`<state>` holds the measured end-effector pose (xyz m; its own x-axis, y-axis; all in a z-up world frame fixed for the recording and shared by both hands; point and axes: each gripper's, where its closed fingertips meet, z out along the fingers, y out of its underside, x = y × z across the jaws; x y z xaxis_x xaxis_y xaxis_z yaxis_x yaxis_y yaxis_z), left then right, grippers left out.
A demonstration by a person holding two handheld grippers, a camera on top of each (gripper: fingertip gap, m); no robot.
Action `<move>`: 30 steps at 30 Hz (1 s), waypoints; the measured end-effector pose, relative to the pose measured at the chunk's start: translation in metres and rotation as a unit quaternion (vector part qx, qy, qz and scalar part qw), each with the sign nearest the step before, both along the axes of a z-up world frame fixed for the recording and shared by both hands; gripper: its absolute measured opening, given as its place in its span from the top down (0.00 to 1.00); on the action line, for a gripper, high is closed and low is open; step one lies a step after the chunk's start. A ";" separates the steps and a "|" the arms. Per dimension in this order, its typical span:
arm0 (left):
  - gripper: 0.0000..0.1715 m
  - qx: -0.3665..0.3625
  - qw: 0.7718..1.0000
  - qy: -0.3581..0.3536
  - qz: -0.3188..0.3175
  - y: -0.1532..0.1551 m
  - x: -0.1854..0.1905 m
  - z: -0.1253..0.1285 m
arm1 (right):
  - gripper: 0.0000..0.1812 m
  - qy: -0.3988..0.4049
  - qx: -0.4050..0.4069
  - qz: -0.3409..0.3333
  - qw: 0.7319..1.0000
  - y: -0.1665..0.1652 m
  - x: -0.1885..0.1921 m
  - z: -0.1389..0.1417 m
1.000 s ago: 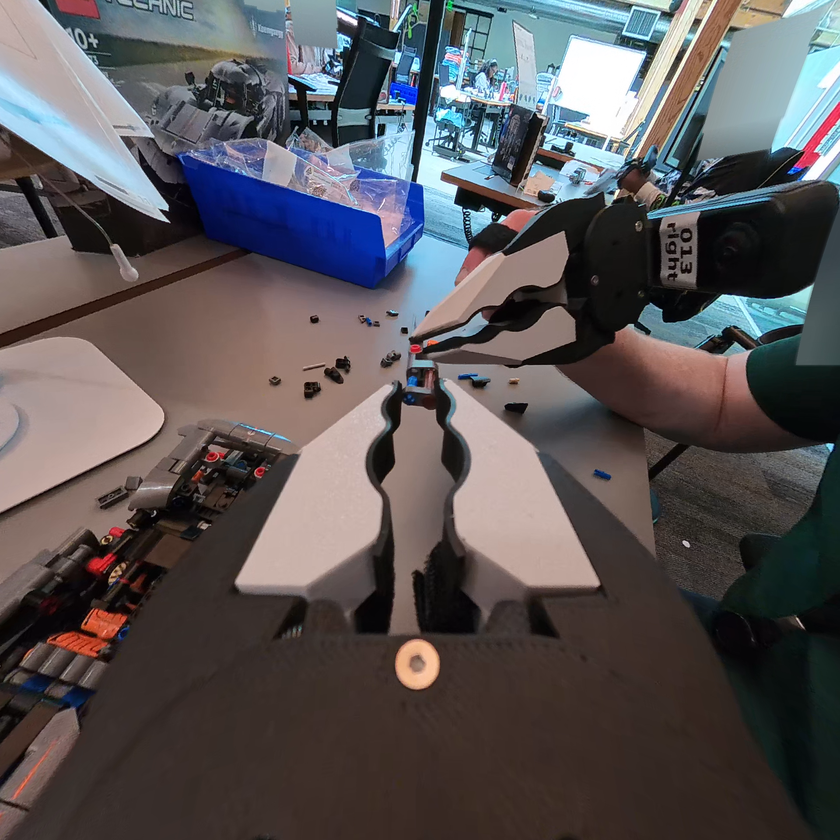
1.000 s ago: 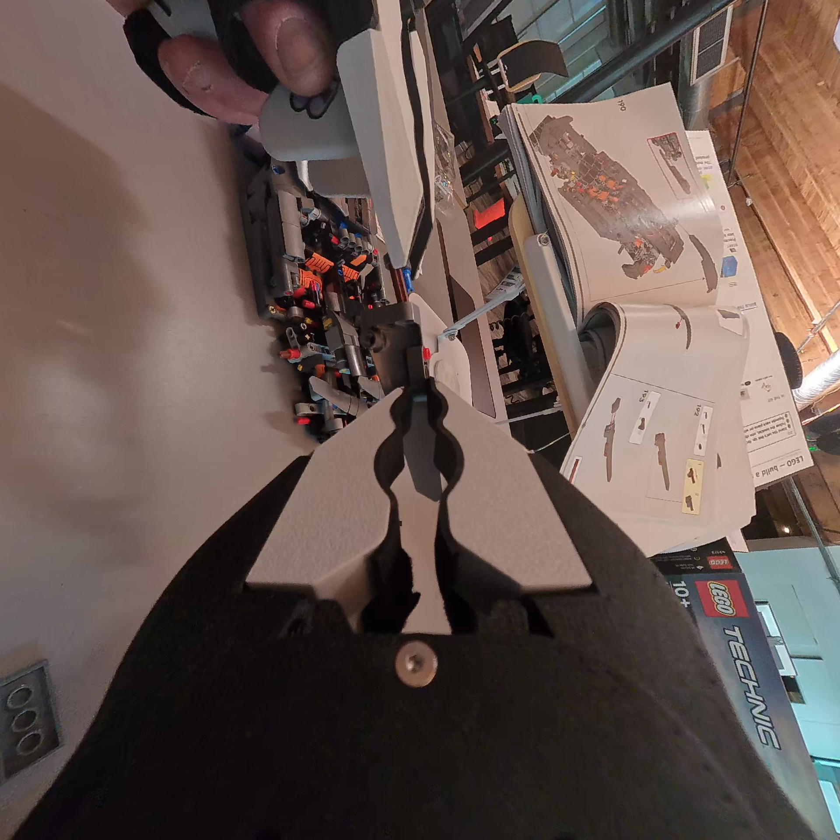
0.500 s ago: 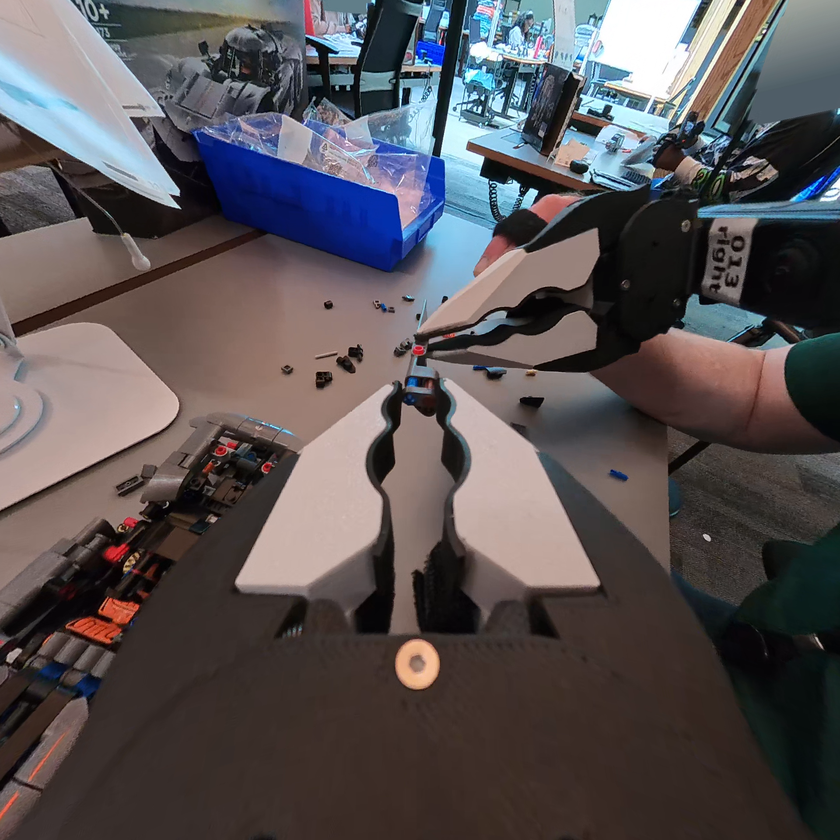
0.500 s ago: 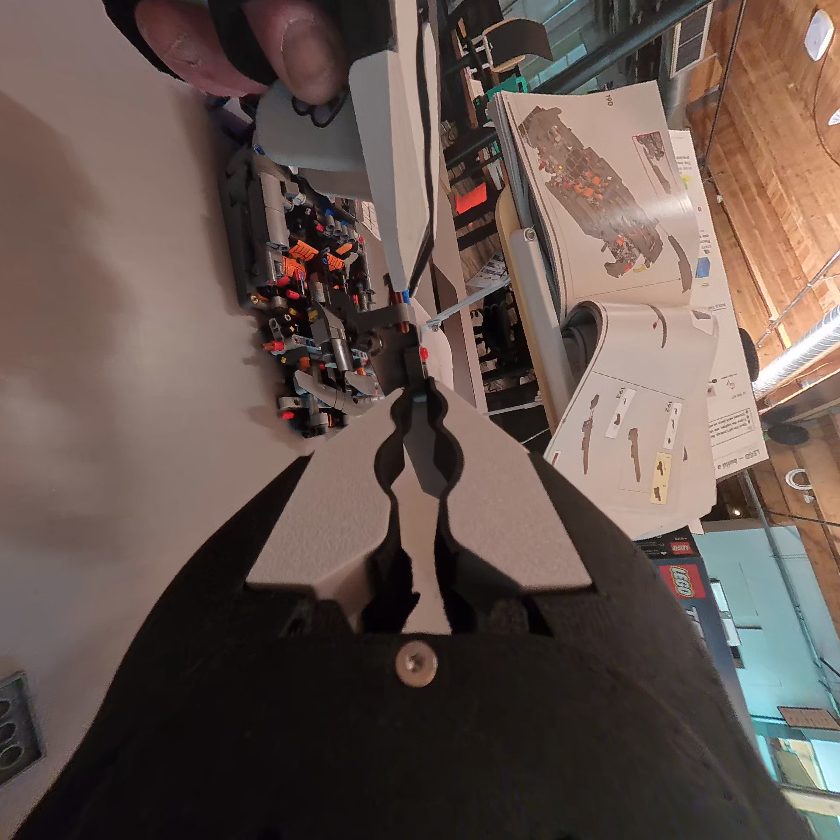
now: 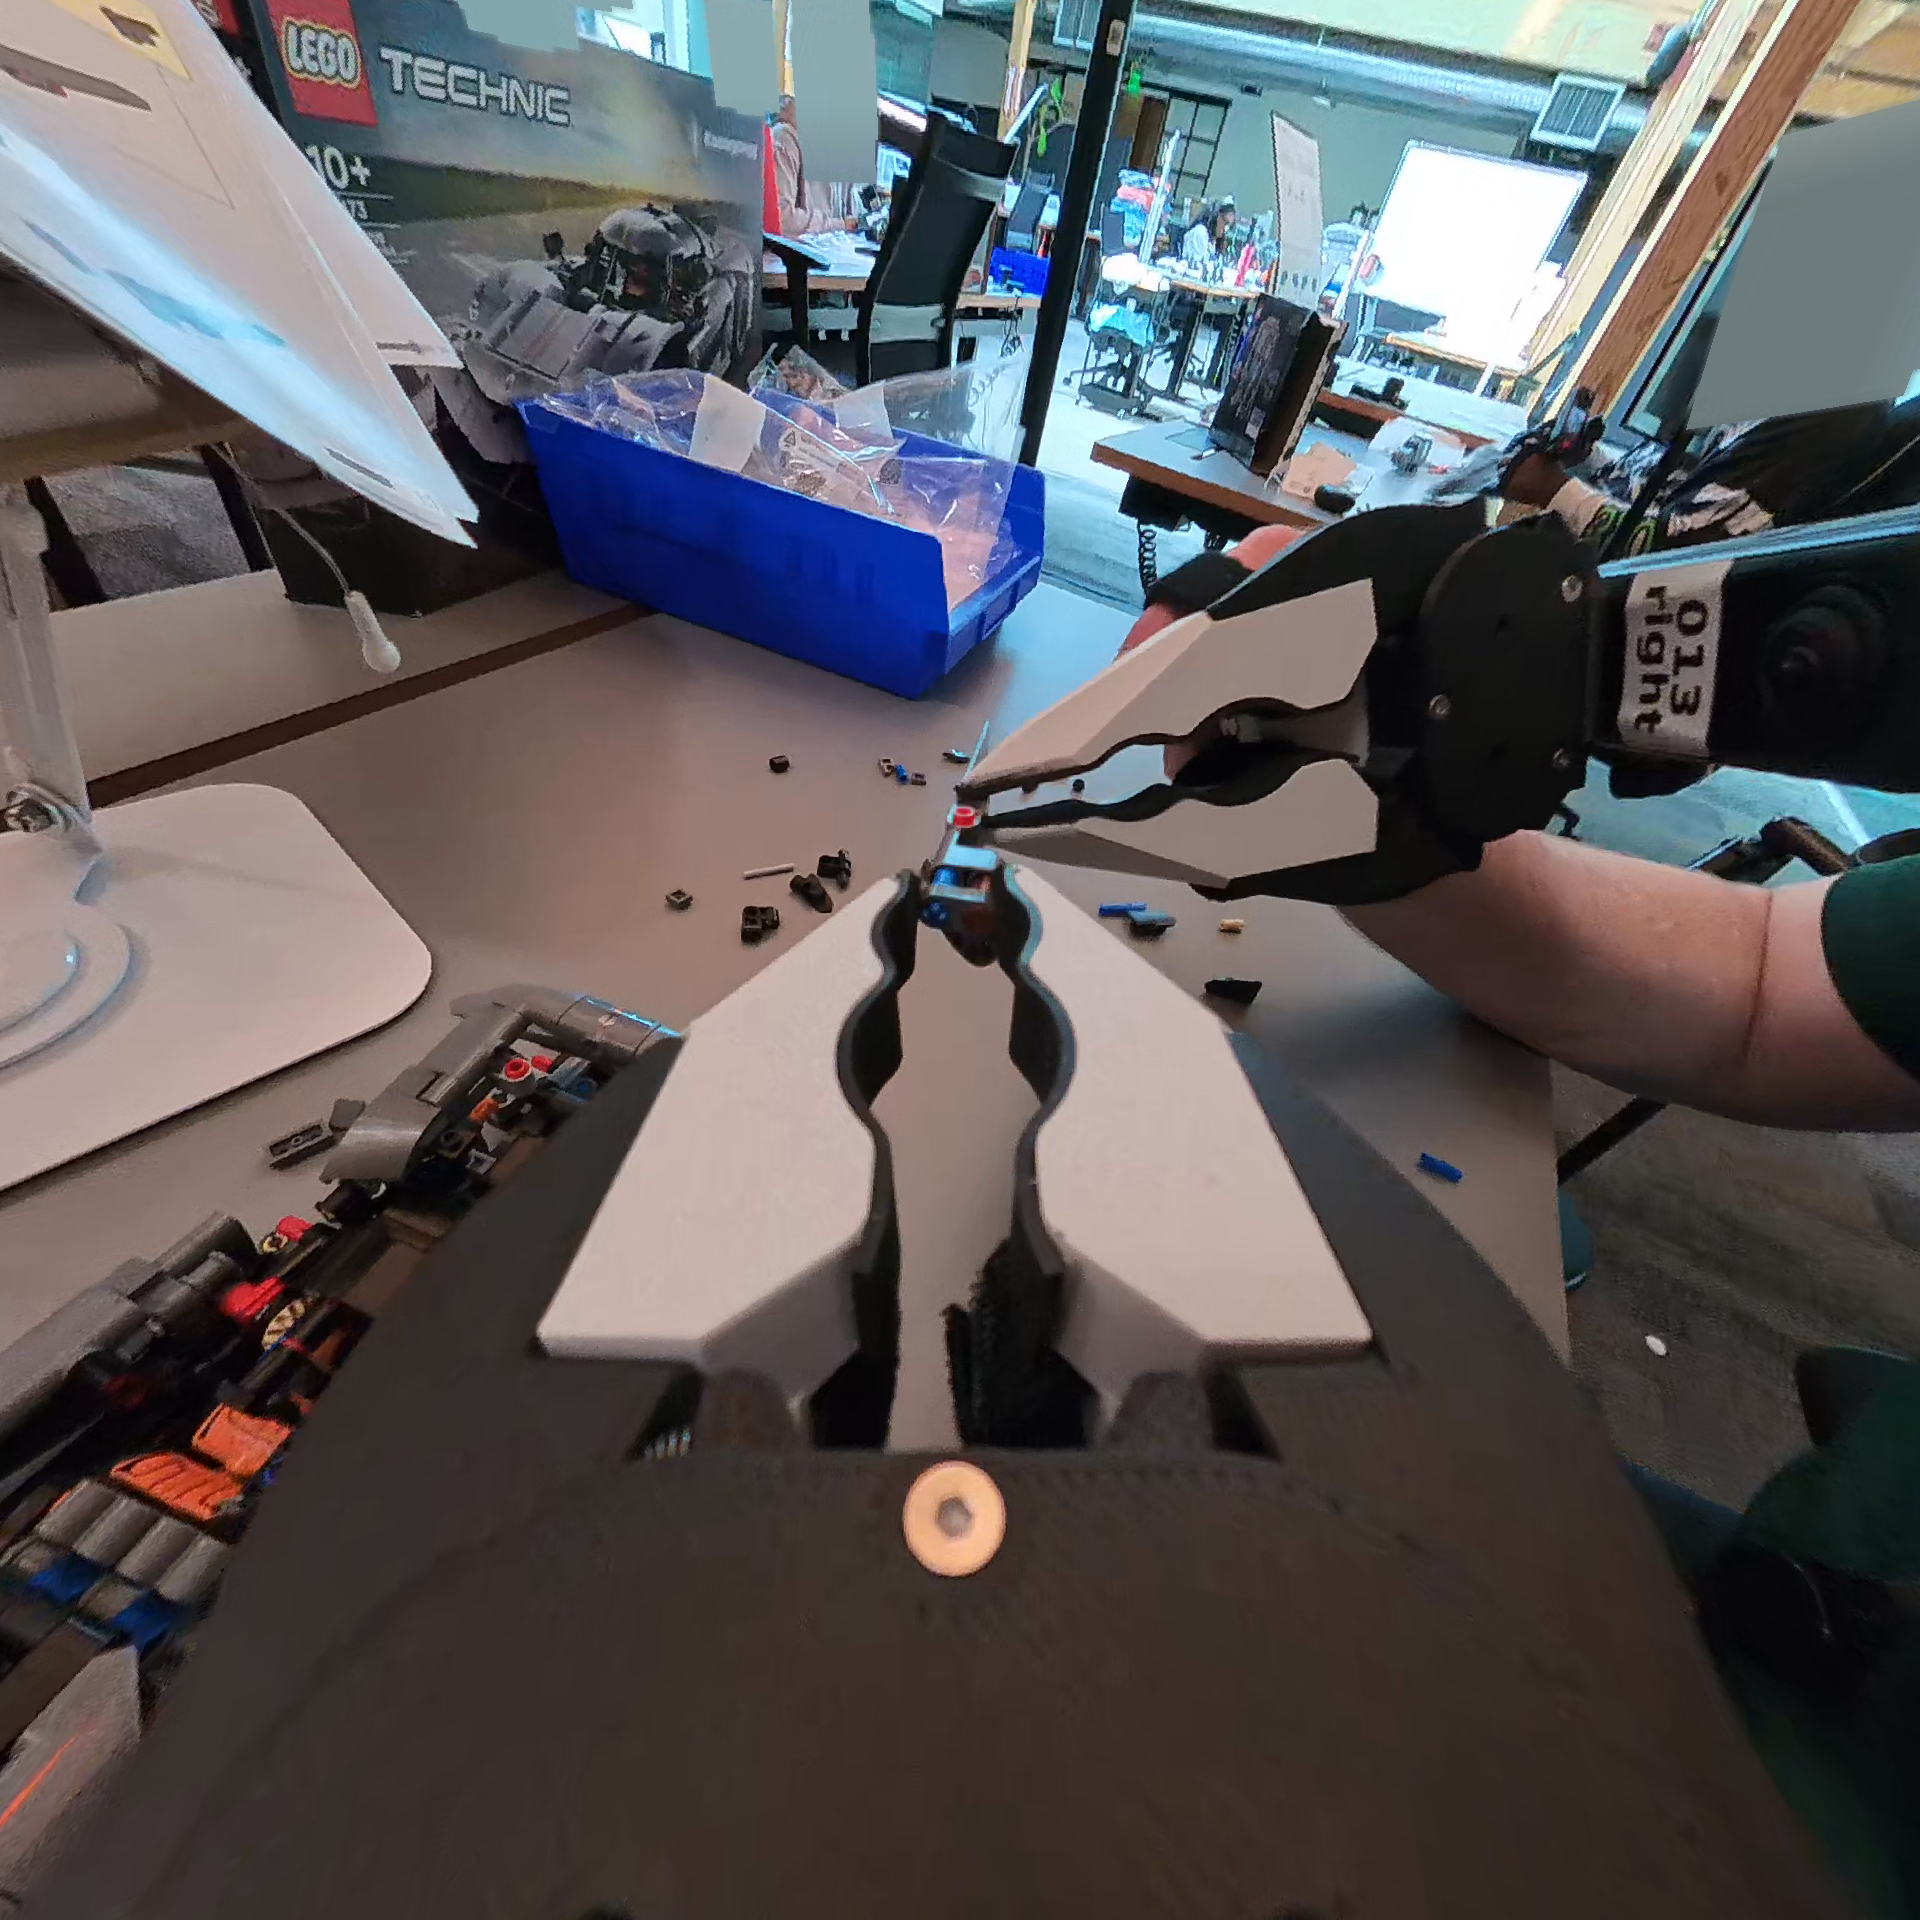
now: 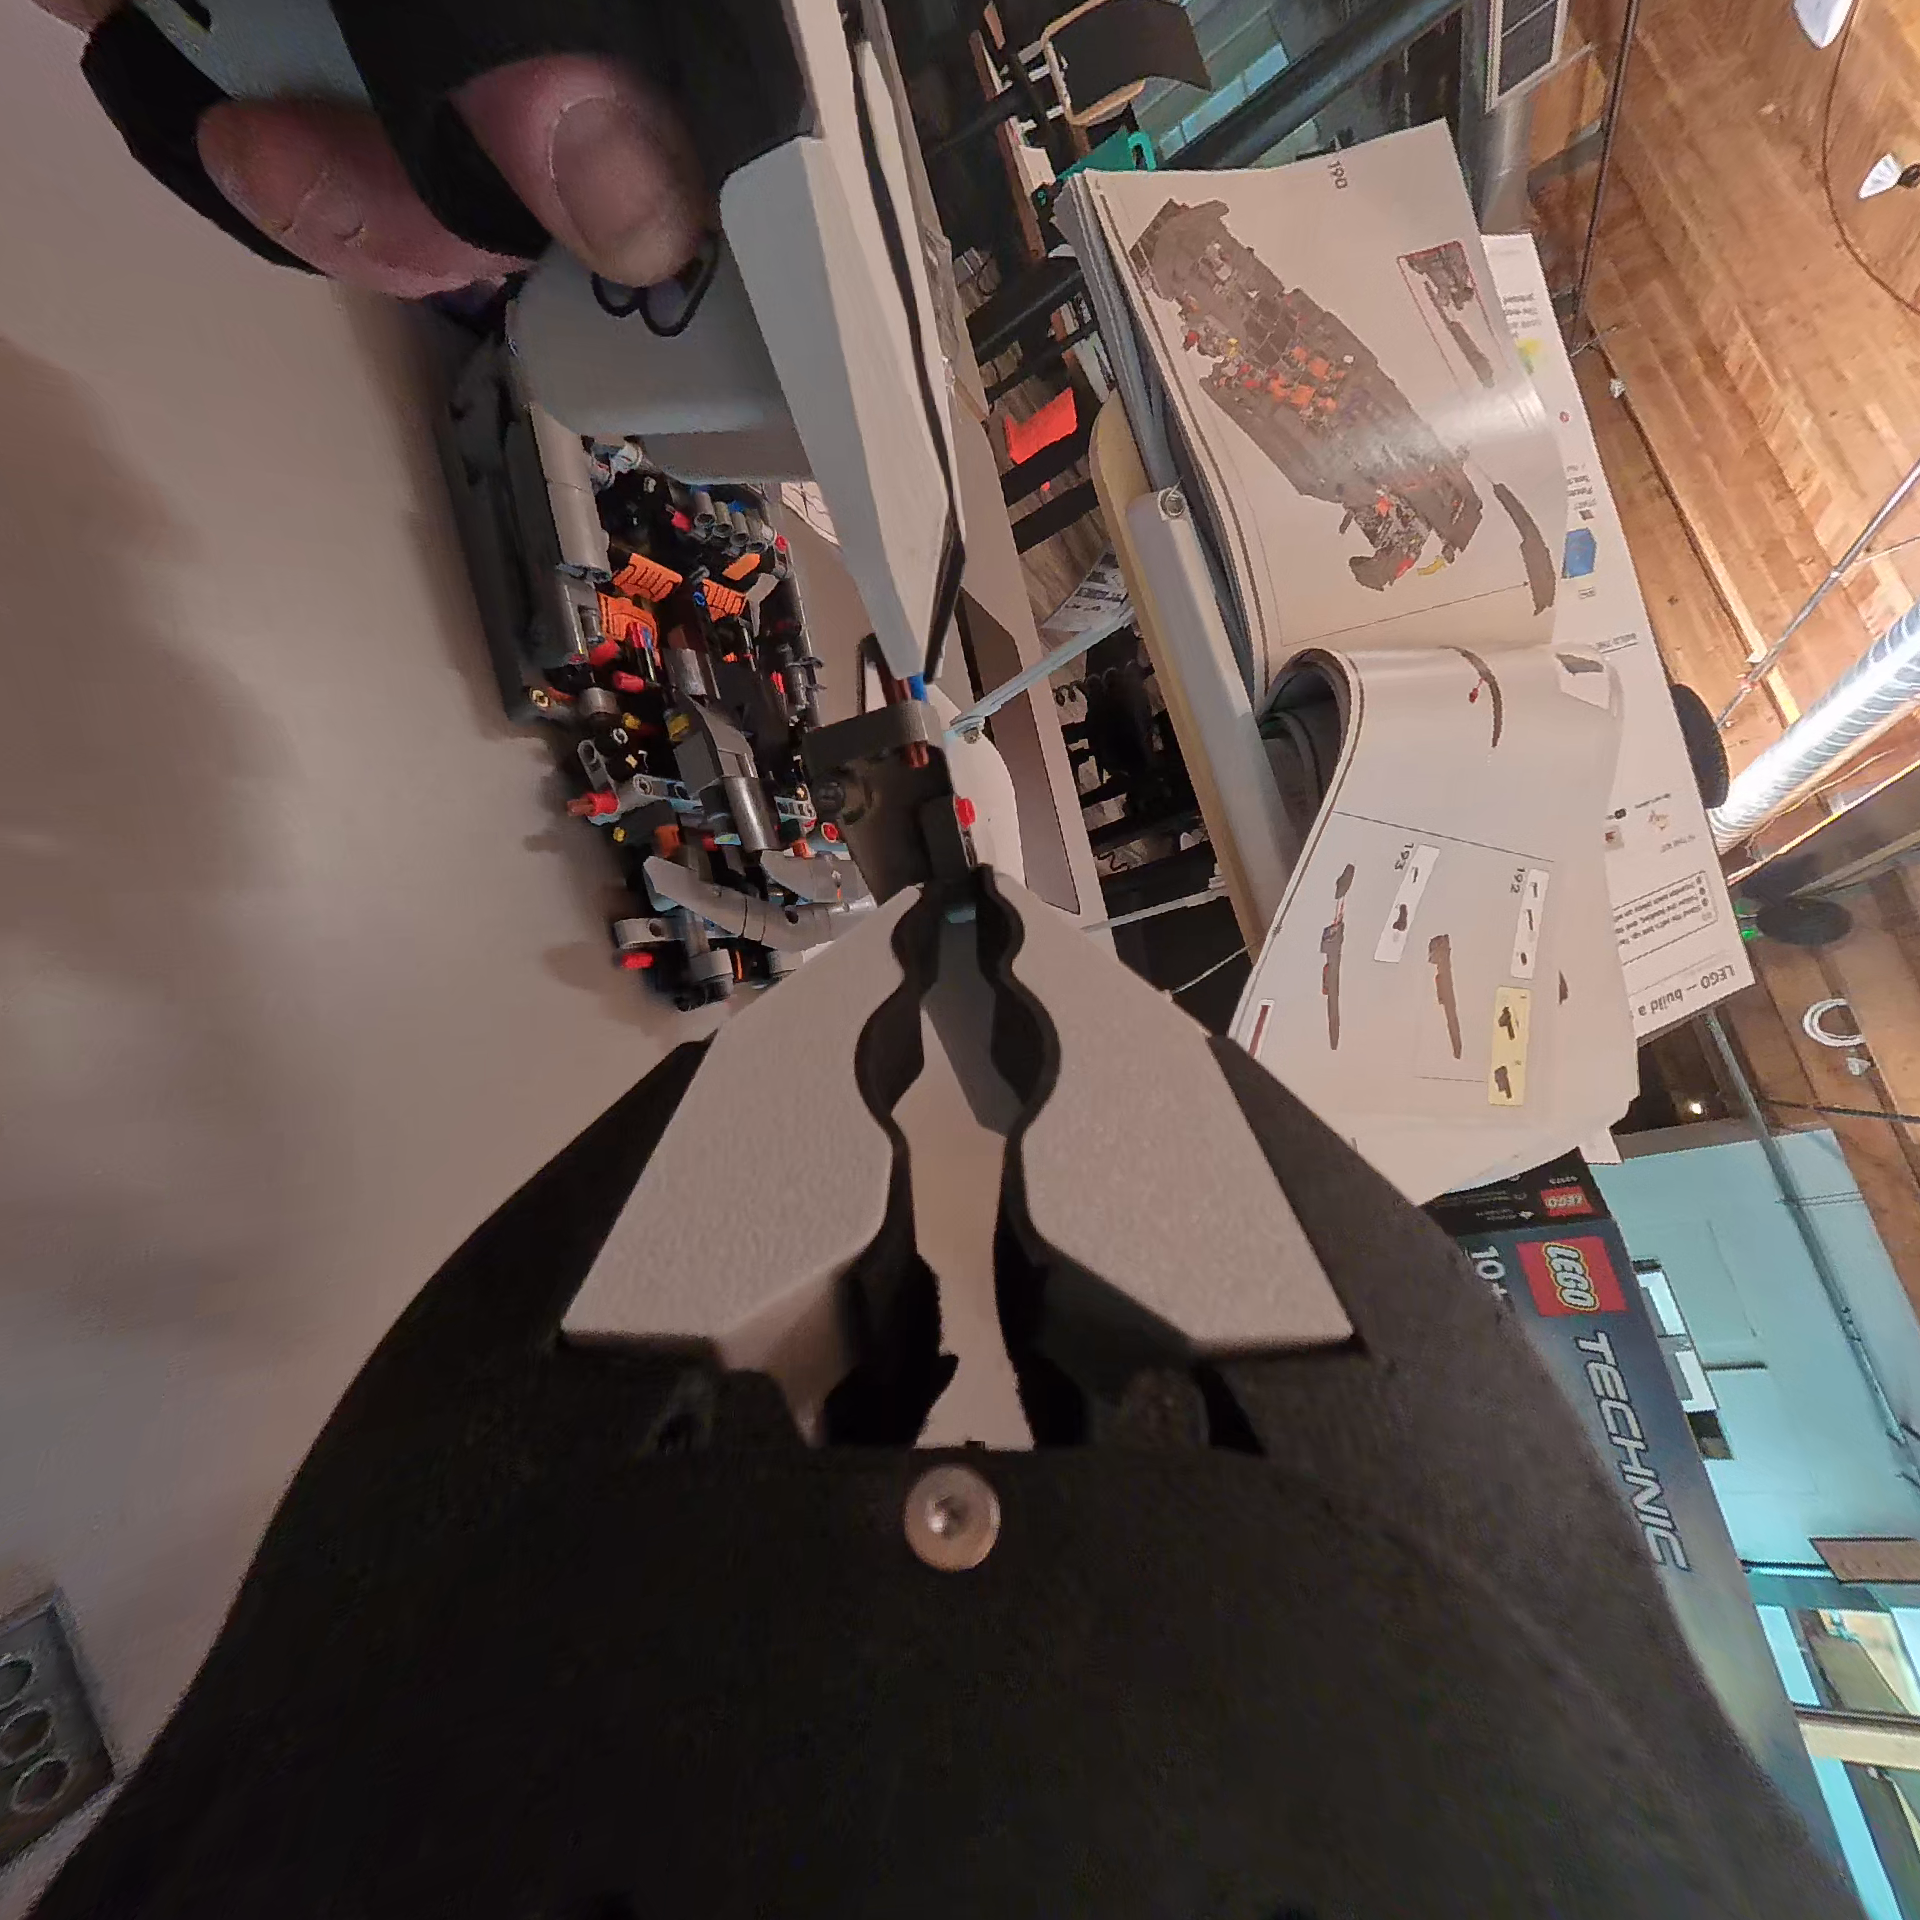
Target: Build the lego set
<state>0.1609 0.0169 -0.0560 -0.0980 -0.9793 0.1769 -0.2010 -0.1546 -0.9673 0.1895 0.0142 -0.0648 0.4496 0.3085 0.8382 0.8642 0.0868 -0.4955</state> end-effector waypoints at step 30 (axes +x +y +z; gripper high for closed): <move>0.91 0.000 0.999 -0.047 -0.012 -0.013 0.014 0.015 | 0.98 0.209 -0.028 0.052 0.976 -0.001 -0.006 0.015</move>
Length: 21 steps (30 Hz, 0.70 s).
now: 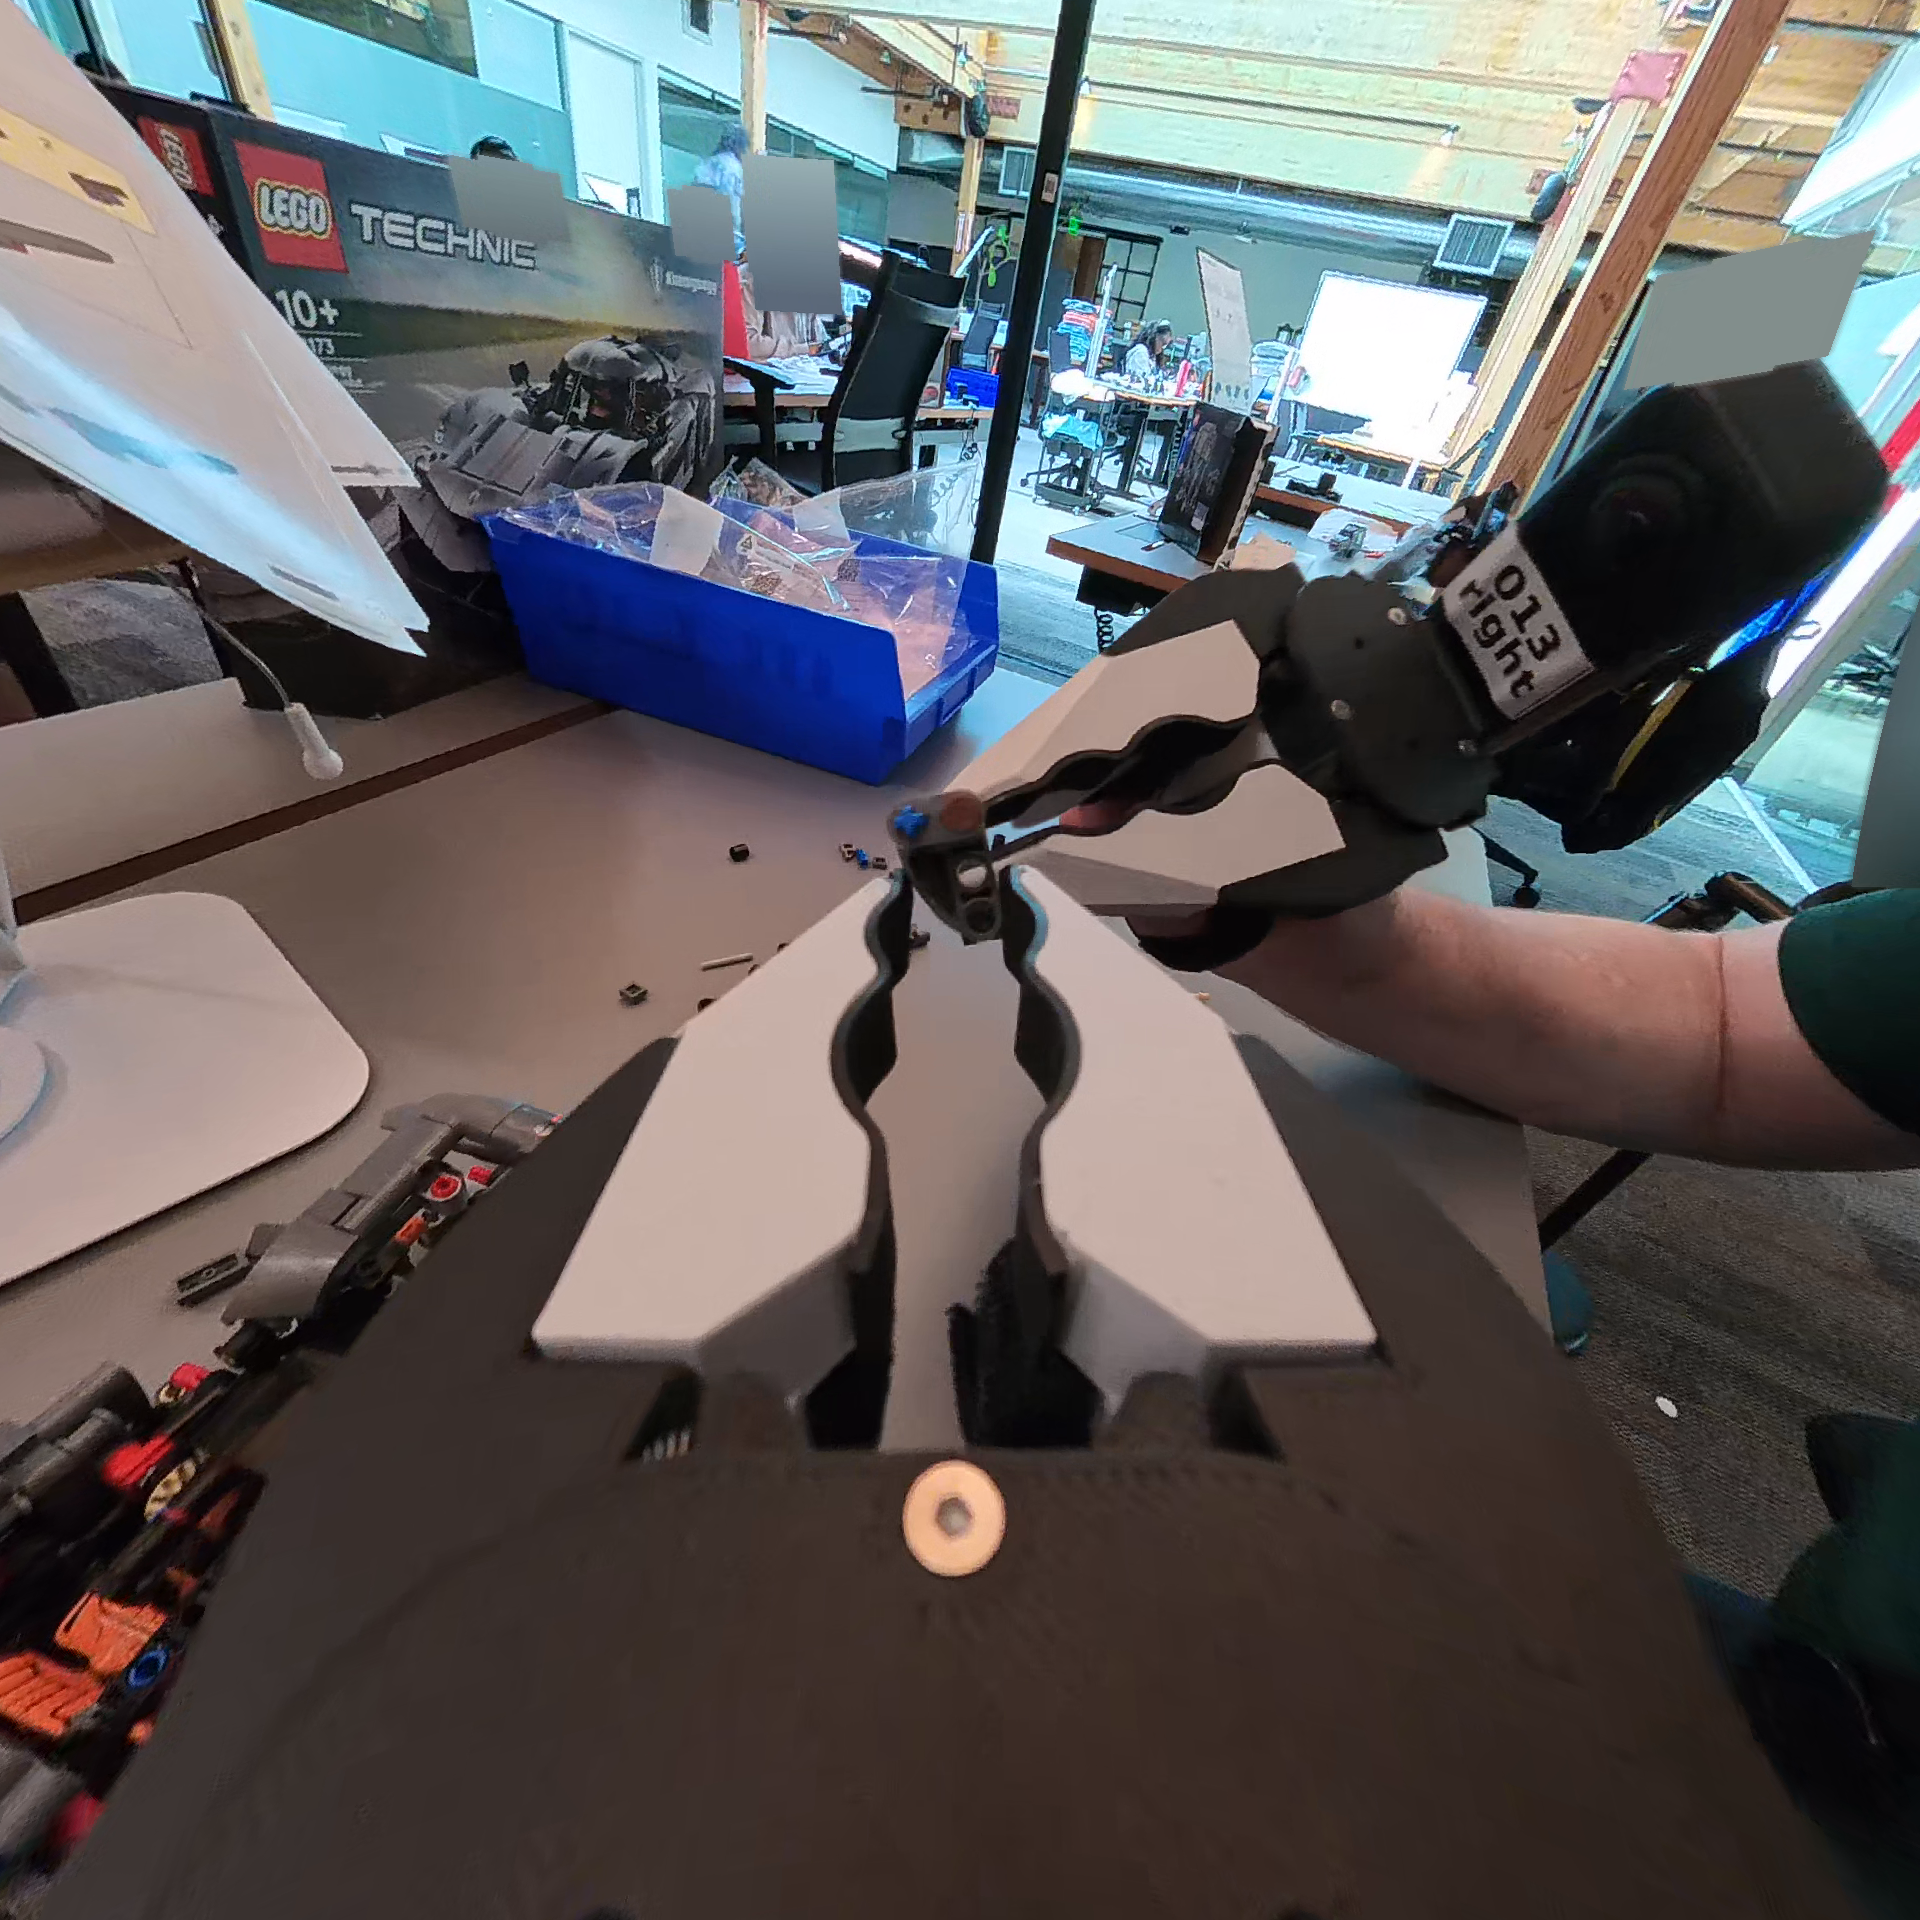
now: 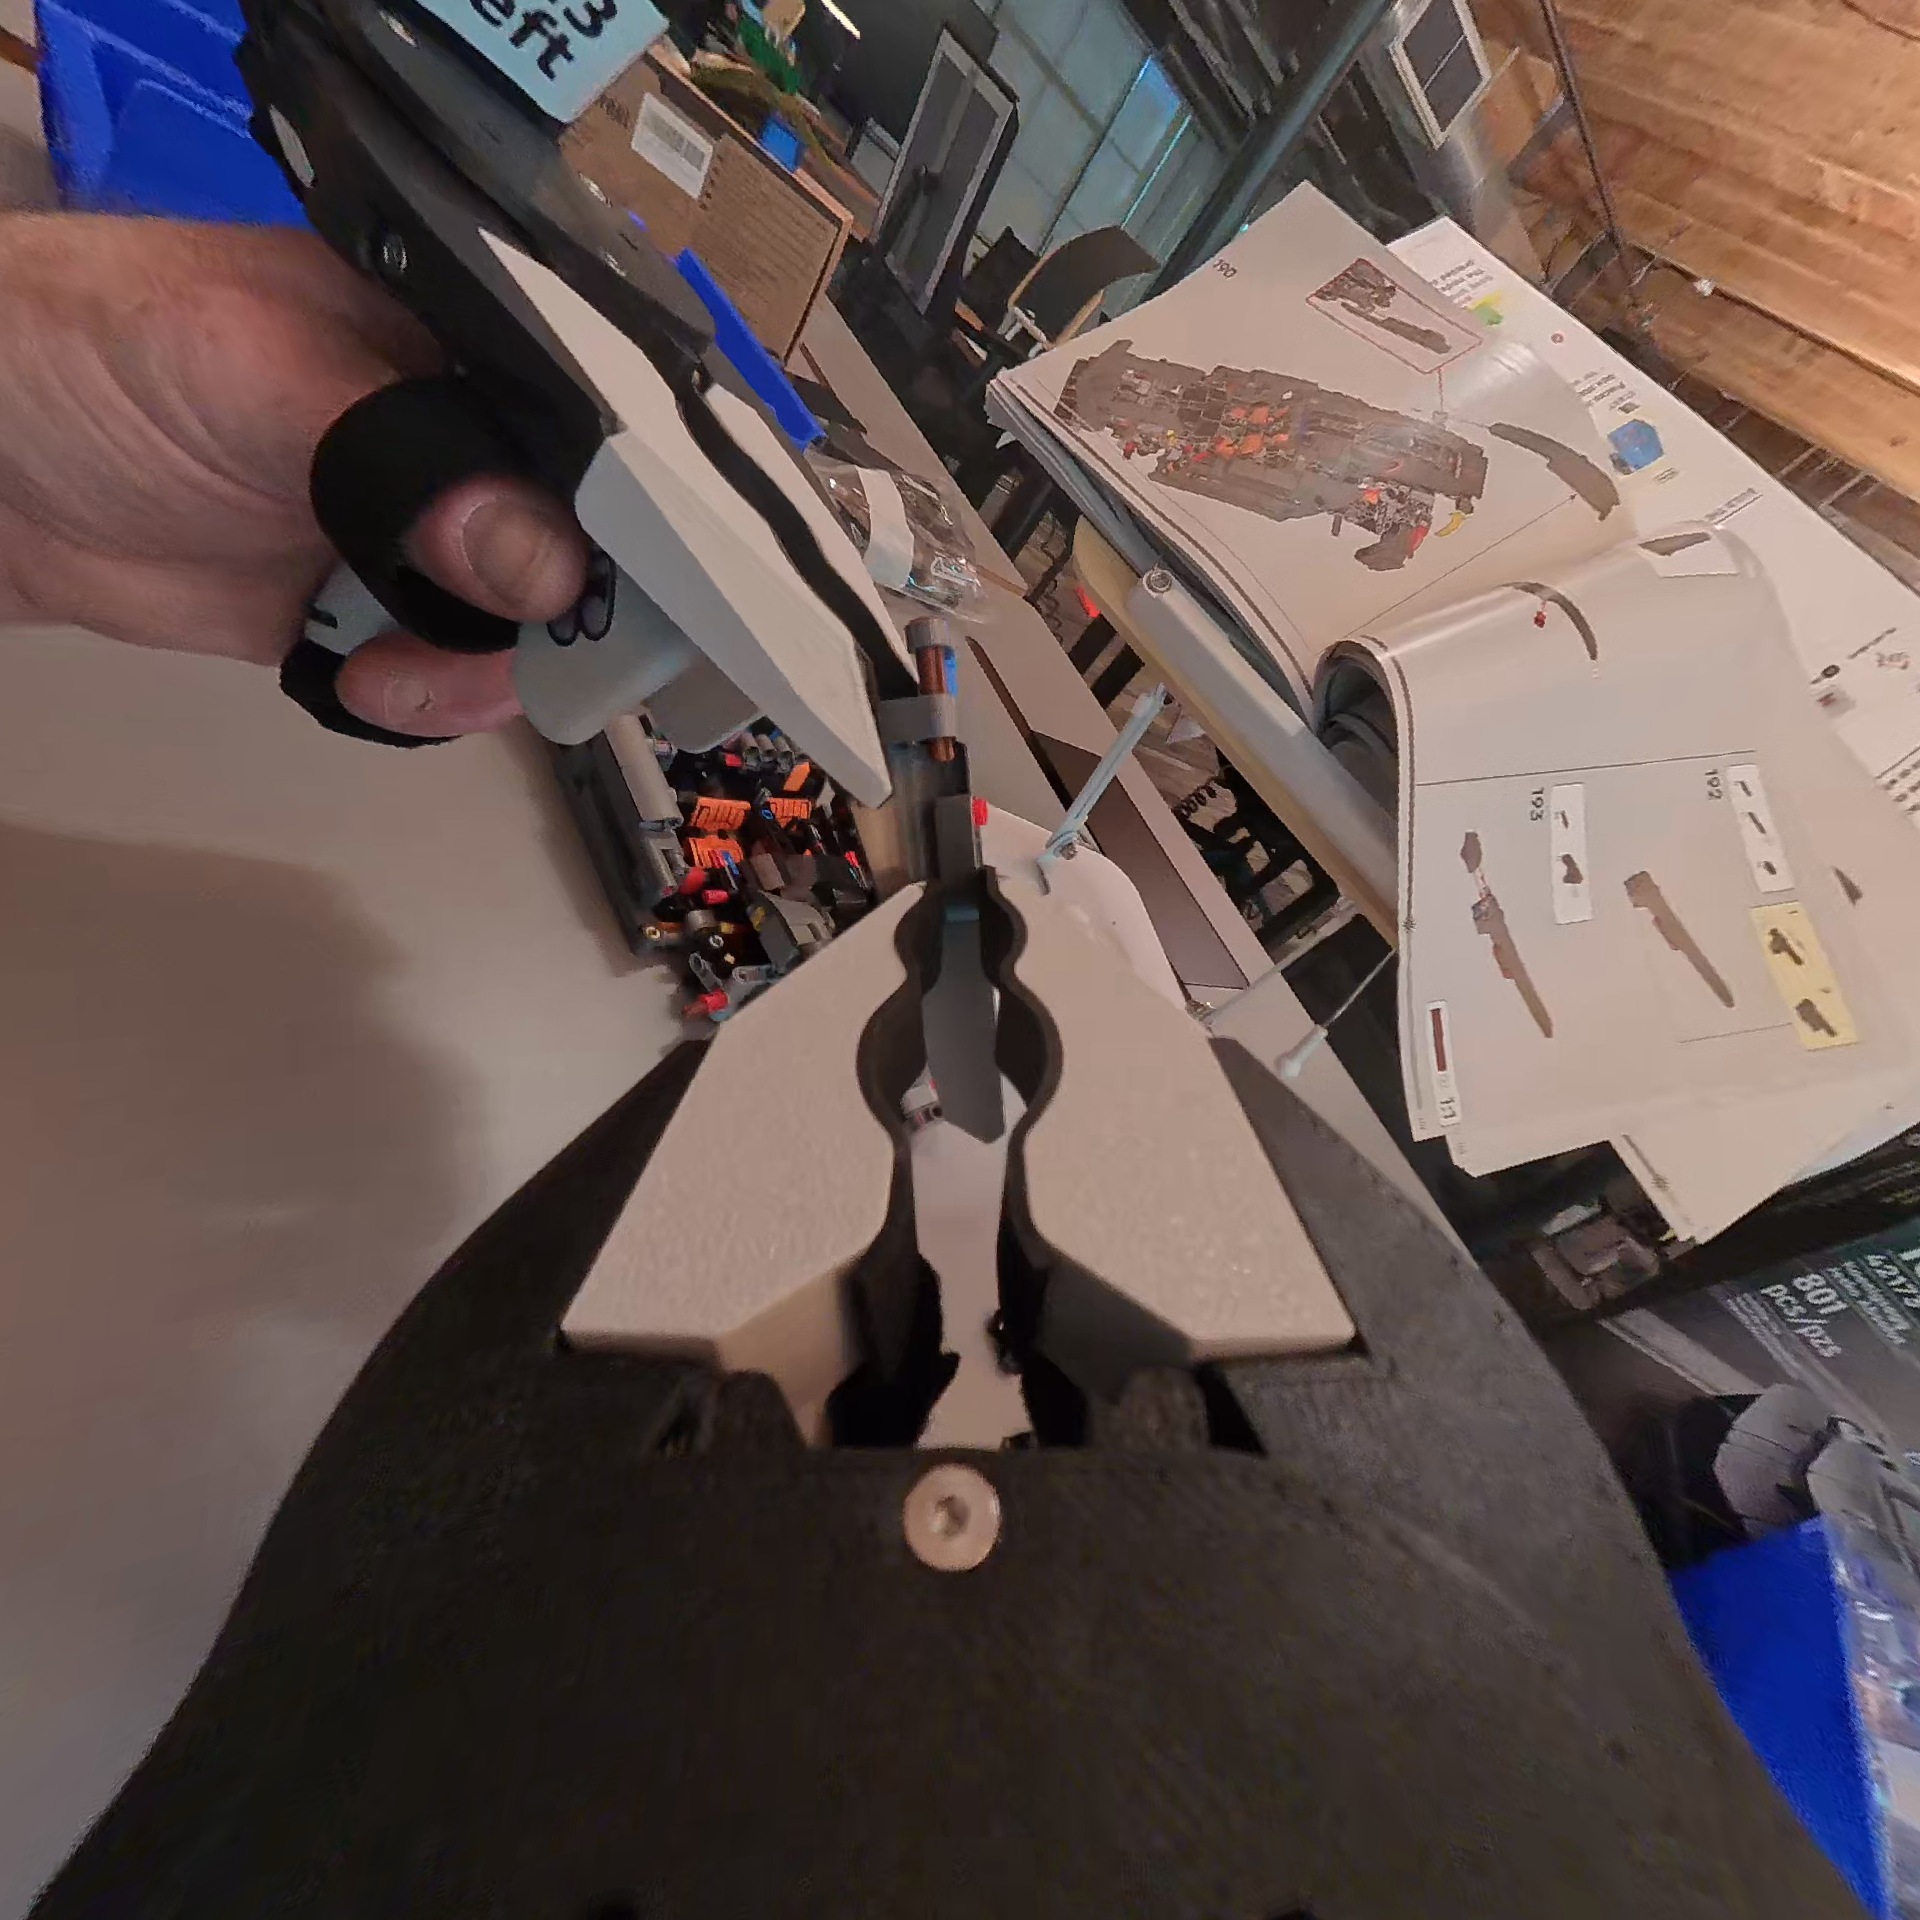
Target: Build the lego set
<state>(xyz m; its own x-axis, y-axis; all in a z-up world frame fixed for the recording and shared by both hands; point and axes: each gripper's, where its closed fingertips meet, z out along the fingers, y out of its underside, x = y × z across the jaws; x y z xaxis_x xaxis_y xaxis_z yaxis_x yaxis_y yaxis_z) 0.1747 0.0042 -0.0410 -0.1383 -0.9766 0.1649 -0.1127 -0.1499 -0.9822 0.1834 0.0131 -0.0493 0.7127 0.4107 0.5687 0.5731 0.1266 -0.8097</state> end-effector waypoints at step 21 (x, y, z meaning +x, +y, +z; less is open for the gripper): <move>0.90 0.008 0.998 0.061 -0.034 -0.006 0.012 0.002 | 0.97 0.153 -0.072 0.051 0.984 -0.001 0.004 0.004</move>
